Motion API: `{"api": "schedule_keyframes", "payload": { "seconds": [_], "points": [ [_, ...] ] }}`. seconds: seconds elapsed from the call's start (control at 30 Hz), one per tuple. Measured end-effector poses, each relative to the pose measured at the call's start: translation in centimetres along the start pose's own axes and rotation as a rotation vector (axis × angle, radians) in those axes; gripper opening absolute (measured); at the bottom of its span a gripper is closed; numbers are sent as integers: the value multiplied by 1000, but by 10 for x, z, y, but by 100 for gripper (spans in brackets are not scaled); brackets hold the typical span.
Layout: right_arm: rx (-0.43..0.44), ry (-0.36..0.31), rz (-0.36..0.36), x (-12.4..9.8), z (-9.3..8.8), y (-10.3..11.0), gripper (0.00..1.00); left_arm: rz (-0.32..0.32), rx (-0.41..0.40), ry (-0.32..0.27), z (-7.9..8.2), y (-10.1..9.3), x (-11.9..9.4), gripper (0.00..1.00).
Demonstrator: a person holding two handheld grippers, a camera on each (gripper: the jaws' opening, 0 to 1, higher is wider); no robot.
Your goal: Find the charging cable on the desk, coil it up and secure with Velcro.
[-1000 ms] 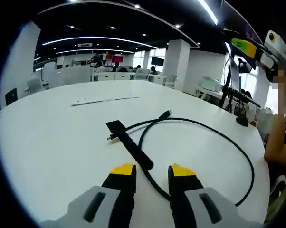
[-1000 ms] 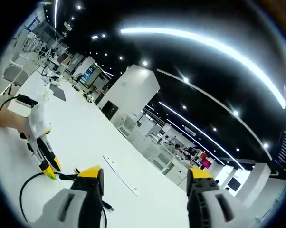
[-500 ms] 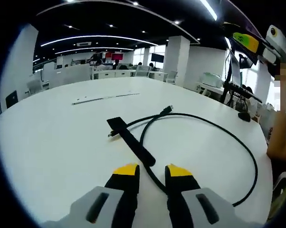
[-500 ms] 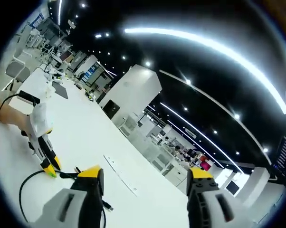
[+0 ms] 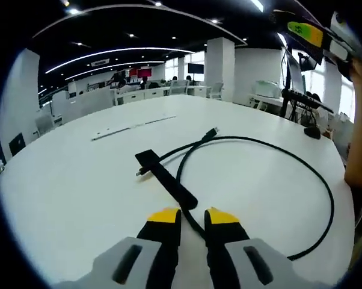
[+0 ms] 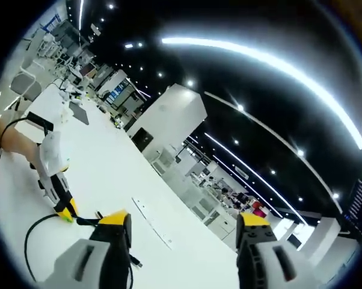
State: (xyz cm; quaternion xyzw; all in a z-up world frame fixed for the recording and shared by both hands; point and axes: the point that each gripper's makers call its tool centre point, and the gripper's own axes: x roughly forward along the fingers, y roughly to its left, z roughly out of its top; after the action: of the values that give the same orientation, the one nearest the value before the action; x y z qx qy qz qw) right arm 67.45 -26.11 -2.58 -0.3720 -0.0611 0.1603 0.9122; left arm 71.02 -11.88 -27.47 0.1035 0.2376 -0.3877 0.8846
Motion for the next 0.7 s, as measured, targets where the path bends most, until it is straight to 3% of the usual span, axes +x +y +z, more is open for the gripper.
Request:
{"api": "schedule_keyframes", "payload": {
  "seconds": [0.33, 0.7],
  "points": [
    [-21, -12, 2, -3, 5, 0, 71, 22, -5, 22, 1, 7, 0, 9],
    [-16, 1, 5, 0, 1, -3, 71, 41, -10, 1, 5, 18, 6, 7]
  ]
}}
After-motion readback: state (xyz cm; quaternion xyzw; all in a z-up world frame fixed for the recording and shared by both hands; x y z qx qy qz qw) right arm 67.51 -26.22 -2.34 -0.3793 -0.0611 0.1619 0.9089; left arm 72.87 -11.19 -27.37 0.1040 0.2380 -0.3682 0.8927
